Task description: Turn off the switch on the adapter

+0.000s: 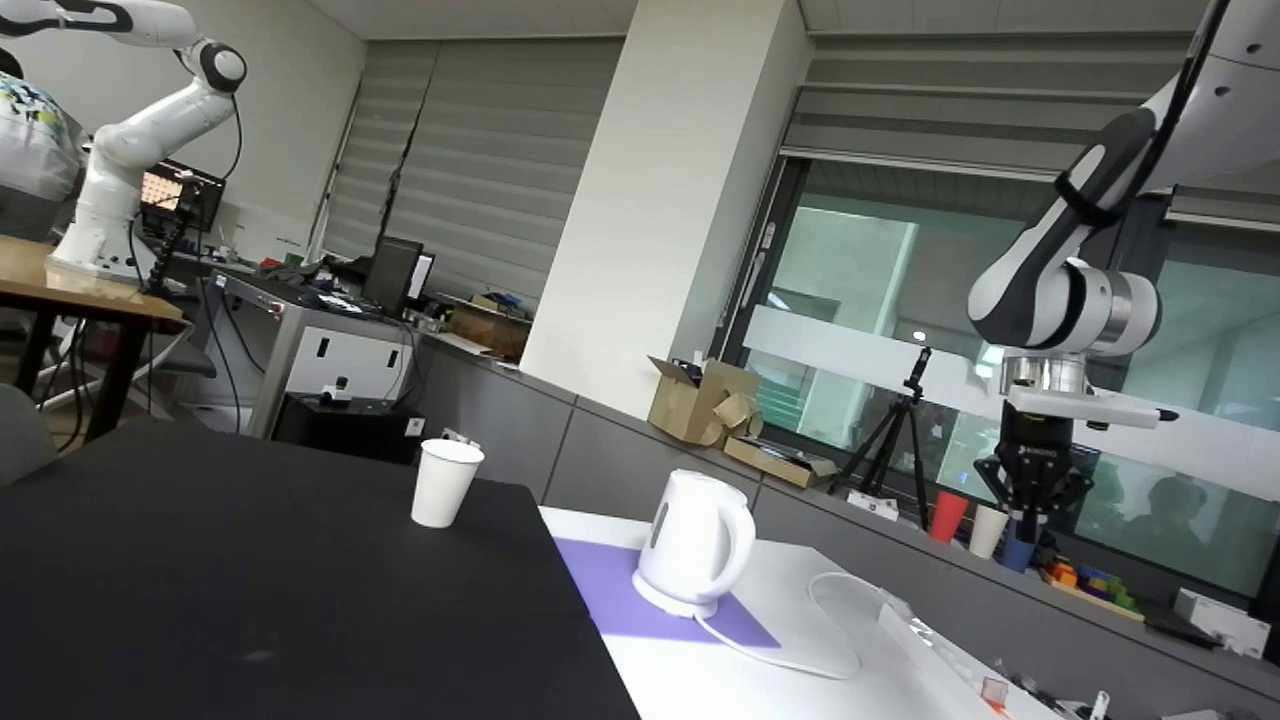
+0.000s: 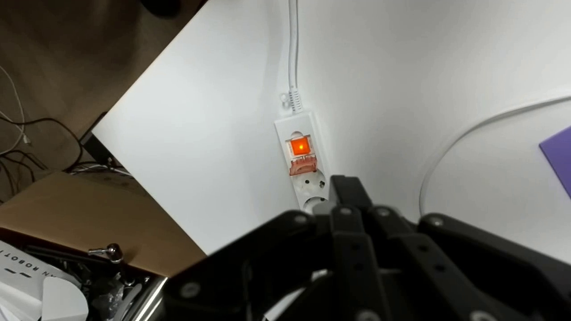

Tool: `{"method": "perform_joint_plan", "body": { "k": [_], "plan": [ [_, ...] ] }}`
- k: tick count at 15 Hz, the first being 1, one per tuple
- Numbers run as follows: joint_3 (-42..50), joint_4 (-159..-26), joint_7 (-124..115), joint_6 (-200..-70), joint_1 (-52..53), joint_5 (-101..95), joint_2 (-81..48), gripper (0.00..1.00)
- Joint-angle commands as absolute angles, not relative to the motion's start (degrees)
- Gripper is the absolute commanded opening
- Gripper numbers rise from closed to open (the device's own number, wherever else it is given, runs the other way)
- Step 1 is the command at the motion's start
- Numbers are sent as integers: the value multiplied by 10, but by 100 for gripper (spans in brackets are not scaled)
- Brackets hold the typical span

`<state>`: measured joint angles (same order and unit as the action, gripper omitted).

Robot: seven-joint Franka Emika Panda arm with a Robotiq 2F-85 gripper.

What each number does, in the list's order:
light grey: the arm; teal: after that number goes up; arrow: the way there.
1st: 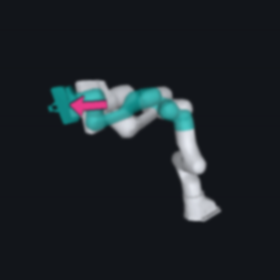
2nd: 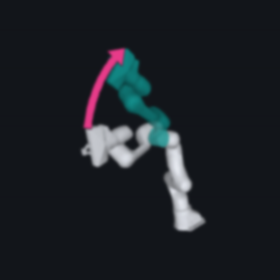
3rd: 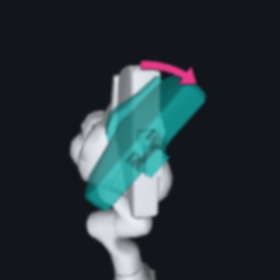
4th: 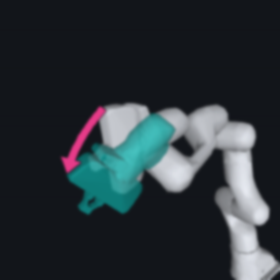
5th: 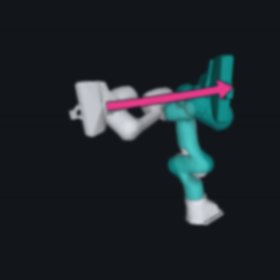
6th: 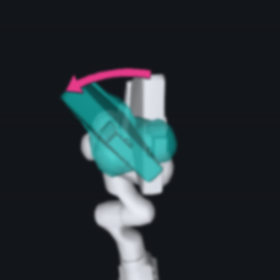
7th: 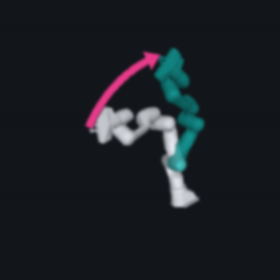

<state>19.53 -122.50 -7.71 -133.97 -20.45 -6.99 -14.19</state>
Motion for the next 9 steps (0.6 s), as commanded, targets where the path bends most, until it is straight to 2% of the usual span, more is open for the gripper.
{"method": "perform_joint_plan", "body": {
  "k": [1,4,9],
  "plan": [
    [200,-1224,-76,-1339,-200,-67,-143,1],
    [200,-1224,-76,-1338,-200,-67,-143,0],
    [187,-1194,6,-1367,-249,40,-235,0]
  ]
}}
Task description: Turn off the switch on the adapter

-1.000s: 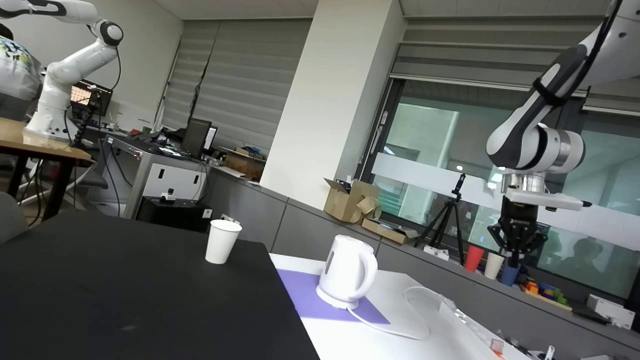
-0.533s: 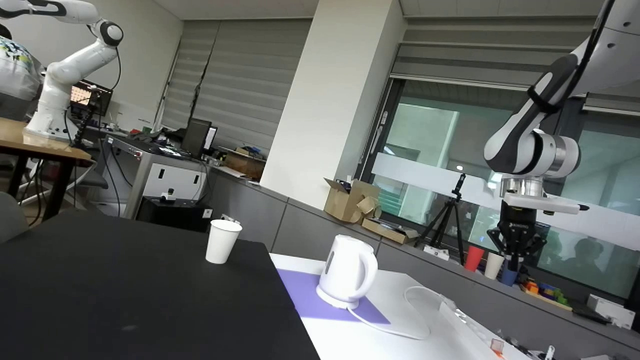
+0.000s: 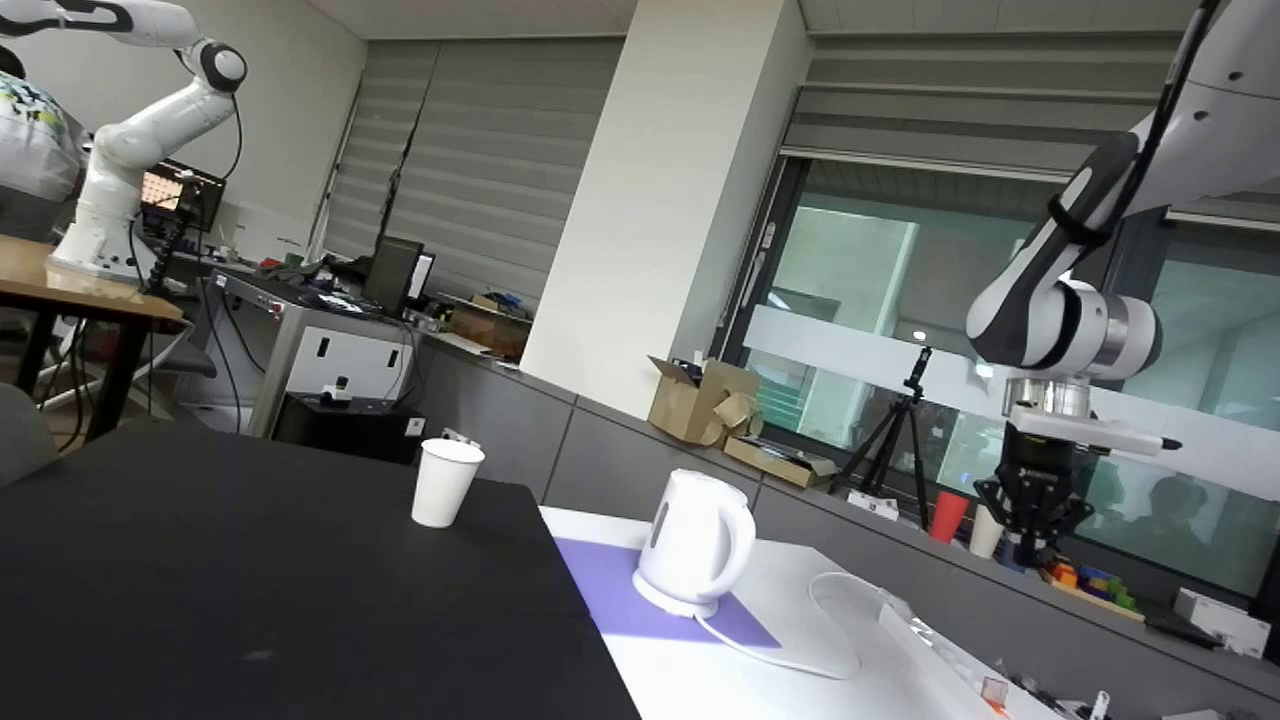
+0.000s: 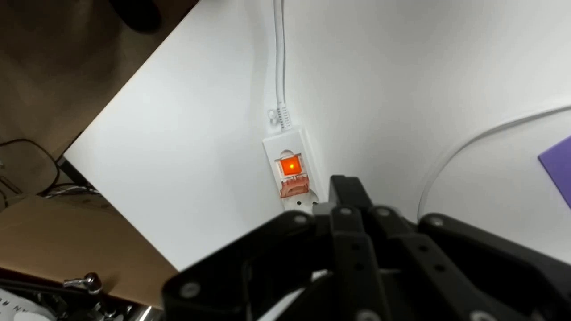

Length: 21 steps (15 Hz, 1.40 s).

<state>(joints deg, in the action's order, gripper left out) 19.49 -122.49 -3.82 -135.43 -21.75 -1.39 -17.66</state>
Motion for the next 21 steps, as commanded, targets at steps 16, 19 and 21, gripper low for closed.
{"method": "perform_joint_plan", "body": {
  "k": [16,19,21],
  "plan": [
    [113,-1002,89,-1345,-380,158,-459,0],
    [111,-995,89,-1362,-376,154,-476,0],
    [110,-993,89,-1370,-375,152,-485,0]
  ]
}}
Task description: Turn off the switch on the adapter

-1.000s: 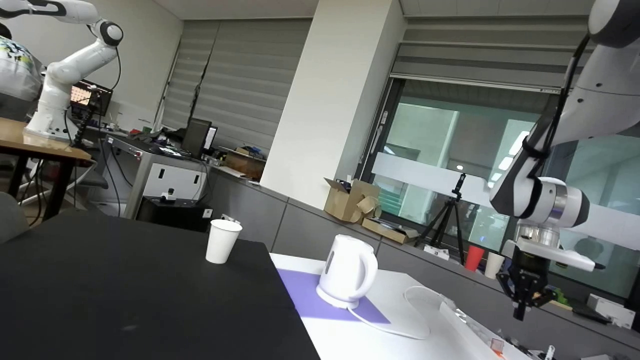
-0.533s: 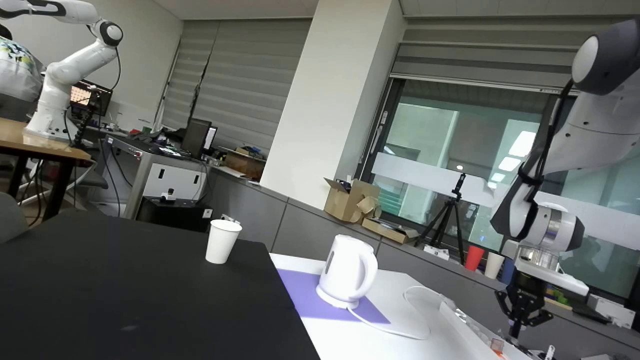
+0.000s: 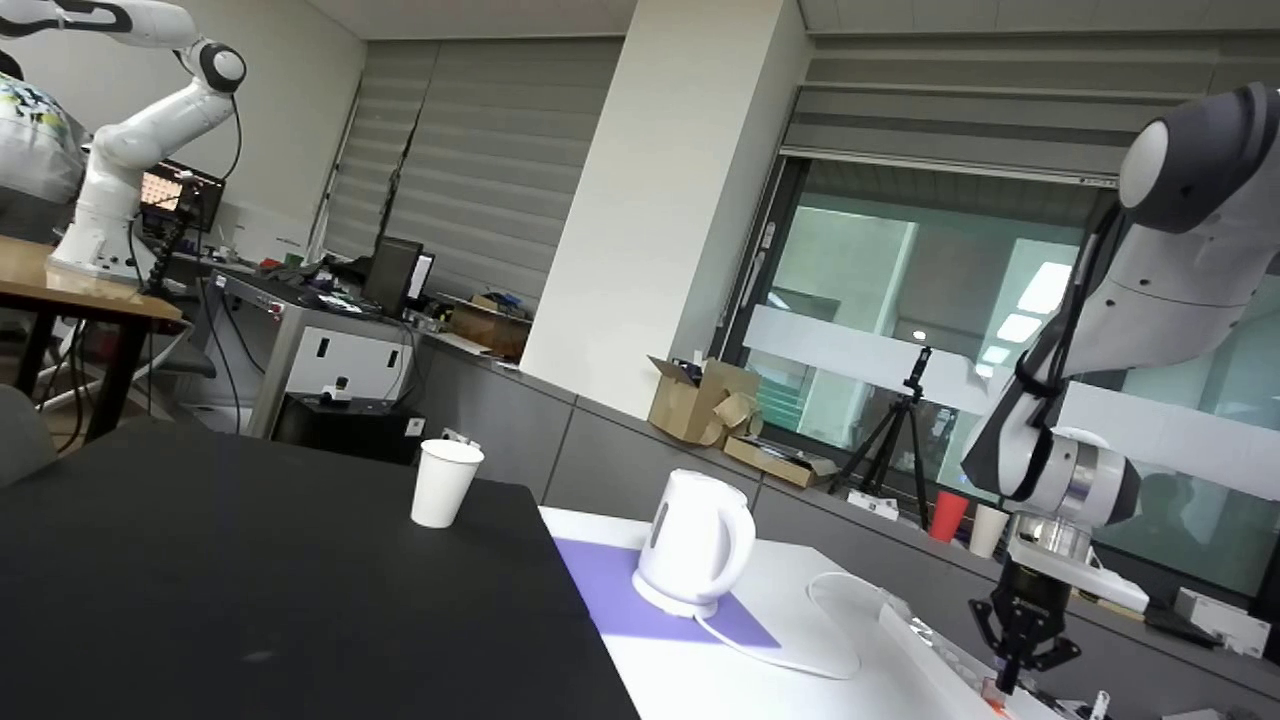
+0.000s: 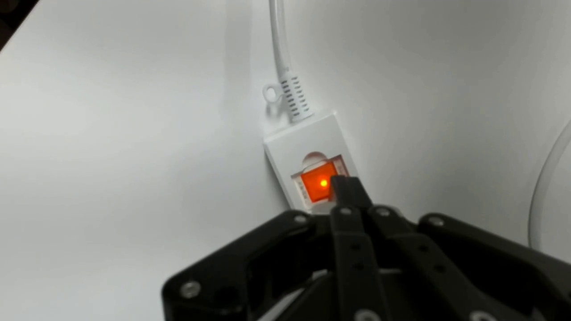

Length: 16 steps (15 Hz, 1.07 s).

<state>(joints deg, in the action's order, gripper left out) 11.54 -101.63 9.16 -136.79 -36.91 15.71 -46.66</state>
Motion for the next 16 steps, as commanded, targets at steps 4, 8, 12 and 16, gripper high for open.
{"method": "perform_joint_plan", "body": {
  "k": [4,8,12,16],
  "plan": [
    [113,-993,85,-1384,-372,146,-498,0],
    [113,-994,85,-1387,-372,144,-504,0],
    [114,-999,86,-1410,-369,142,-505,0],
    [116,-1017,86,-1449,-360,128,-505,0]
  ]
}}
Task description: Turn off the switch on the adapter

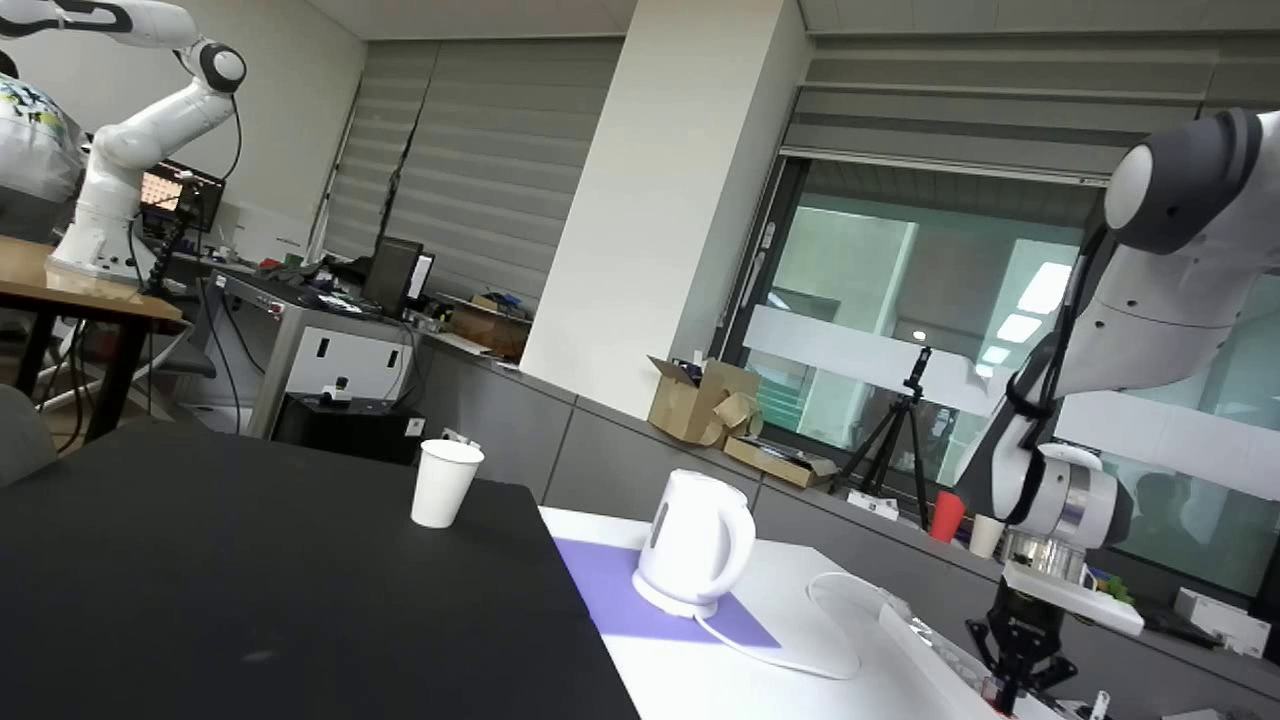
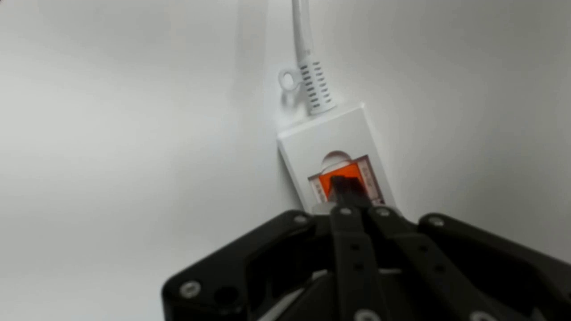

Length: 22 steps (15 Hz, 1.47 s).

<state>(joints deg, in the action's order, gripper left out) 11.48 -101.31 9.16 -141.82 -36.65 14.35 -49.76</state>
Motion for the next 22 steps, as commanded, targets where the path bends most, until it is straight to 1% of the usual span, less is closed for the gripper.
{"method": "perform_joint_plan", "body": {
  "k": [1,6,11,14,18,22],
  "plan": [
    [117,-1021,86,-1455,-358,124,-504,0],
    [129,-1057,76,-1499,-335,98,-498,0],
    [156,-1148,59,-1622,-286,72,-477,0],
    [189,-1208,44,-1719,-238,48,-472,0],
    [265,-1283,17,-1828,-138,36,-471,0],
    [374,-1358,5,-1885,10,65,-461,0]
  ]
}}
